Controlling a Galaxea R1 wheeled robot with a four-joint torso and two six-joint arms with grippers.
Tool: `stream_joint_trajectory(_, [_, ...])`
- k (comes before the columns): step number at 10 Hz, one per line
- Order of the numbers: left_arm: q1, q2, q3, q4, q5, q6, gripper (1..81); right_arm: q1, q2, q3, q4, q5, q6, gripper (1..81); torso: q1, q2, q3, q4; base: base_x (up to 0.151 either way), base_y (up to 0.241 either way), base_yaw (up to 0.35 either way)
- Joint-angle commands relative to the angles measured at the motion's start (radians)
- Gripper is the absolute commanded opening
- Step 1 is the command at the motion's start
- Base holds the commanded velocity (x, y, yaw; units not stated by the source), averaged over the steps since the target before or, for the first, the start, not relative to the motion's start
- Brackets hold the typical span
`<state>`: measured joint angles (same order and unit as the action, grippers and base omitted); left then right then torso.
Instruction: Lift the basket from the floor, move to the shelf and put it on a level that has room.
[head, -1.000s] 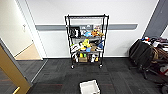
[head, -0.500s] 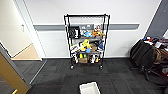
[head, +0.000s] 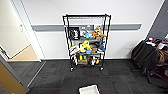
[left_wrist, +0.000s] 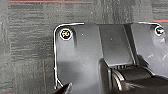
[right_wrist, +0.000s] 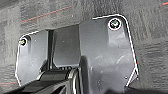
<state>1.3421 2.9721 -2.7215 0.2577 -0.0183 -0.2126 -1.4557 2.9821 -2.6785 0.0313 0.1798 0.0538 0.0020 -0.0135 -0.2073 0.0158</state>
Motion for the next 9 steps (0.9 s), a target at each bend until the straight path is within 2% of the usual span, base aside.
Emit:
stream_joint_trajectory(1, [-0.033,-0.01,0.0,0.006,0.058,0.004,81.1,0.022,0.008,-0.003,-0.008,-0.054,0.003,81.1,0.0,0.0,0.0,0.0,0.134,0.0,0.0])
stream_joint_trajectory(9, [-0.022,-0.011,0.0,0.003,0.057,0.004,81.1,0.019,0.008,-0.001,-0.002,-0.056,0.004,81.1,-0.002,0.0,0.0,0.0,0.134,0.0,0.0])
